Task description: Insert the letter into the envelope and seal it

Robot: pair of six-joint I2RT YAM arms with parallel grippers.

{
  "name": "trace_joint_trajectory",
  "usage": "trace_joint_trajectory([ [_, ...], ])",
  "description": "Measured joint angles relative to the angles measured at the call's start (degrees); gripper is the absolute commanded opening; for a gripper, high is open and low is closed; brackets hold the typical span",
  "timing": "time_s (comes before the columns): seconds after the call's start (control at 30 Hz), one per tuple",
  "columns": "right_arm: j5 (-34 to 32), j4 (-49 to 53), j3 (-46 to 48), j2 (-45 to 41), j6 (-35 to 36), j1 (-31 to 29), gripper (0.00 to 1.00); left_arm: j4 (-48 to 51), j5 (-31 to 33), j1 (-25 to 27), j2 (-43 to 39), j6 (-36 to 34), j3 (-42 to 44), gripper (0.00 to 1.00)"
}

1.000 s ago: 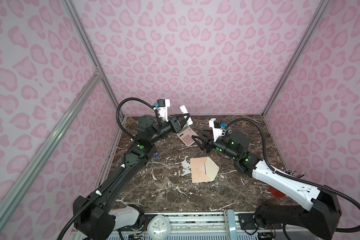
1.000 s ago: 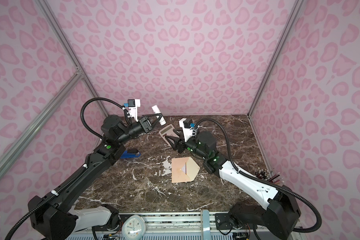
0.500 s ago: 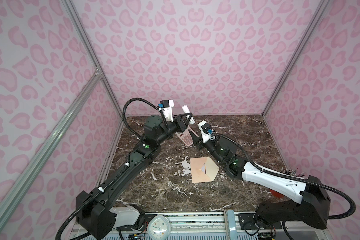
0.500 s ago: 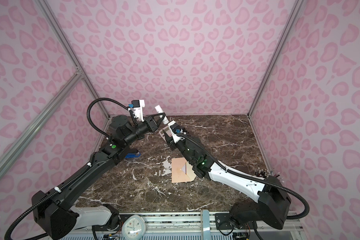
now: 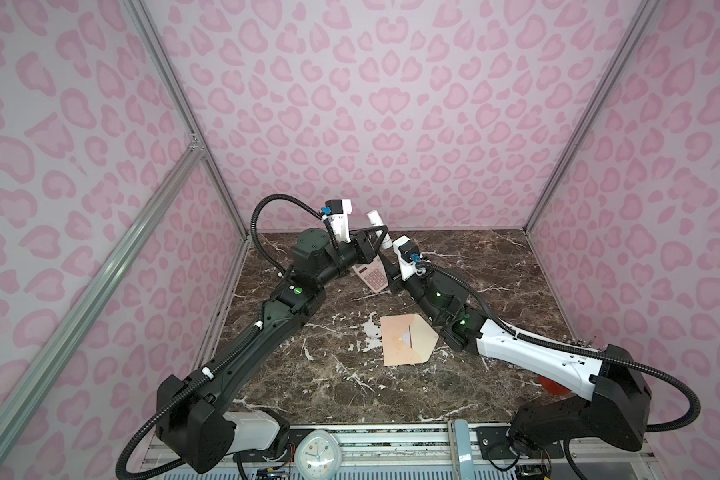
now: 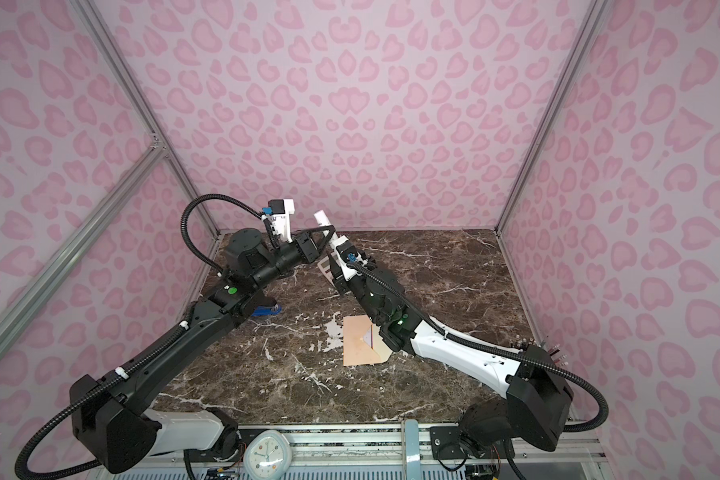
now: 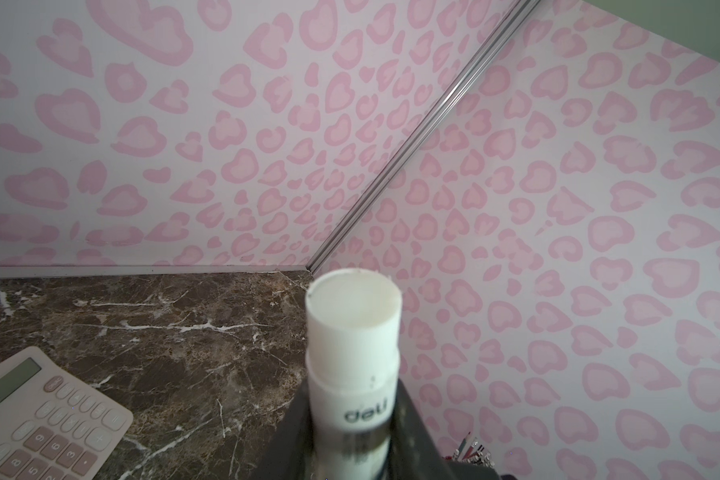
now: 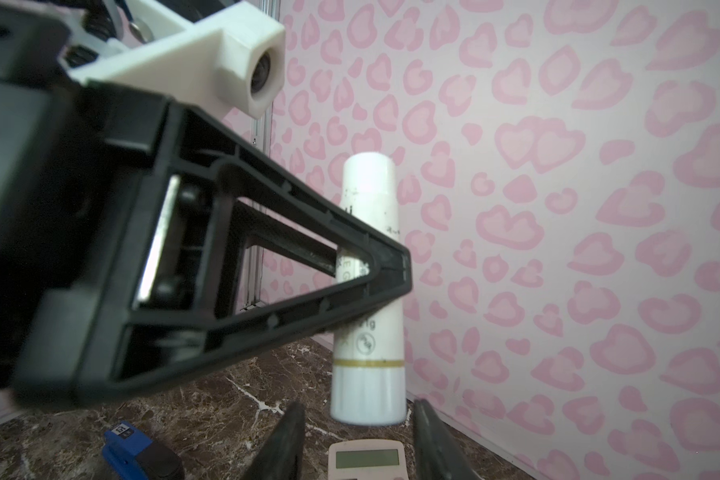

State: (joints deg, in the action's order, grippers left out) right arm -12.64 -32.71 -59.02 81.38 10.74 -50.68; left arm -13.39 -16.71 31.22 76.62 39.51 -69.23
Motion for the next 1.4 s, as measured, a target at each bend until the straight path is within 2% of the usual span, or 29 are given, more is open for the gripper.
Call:
trace_joint_trajectory([
  [0.43, -1.49, -0.13, -0.39, 0.2, 0.83, 0.07, 0.37, -0.02, -0.87, 0.33, 0.42, 0.61, 0.0, 0.04],
  [0.77, -1.84, -0.02, -0.81, 0.2, 0.81, 0.07, 0.25, -0.04, -1.05, 0.72, 0.66, 1.05, 0.0, 0.04],
  [1.13, -0.96, 1.9, -0.81, -1.01, -0.17, 0.28, 0.2, 0.02, -2.05, 0.72, 0.74, 1.01, -0.33, 0.04],
  [1.27, 2.1, 2.97, -0.81, -2.4, -3.58, 1.79, 0.19, -0.92, -4.44, 0.39, 1.29, 0.98, -1.03, 0.04],
  [1.4, 9.73, 4.2, -0.81, -3.82, -10.71, 4.96, 0.17, -5.81, -9.66, -1.05, 2.51, 3.23, -0.42, 0.04],
])
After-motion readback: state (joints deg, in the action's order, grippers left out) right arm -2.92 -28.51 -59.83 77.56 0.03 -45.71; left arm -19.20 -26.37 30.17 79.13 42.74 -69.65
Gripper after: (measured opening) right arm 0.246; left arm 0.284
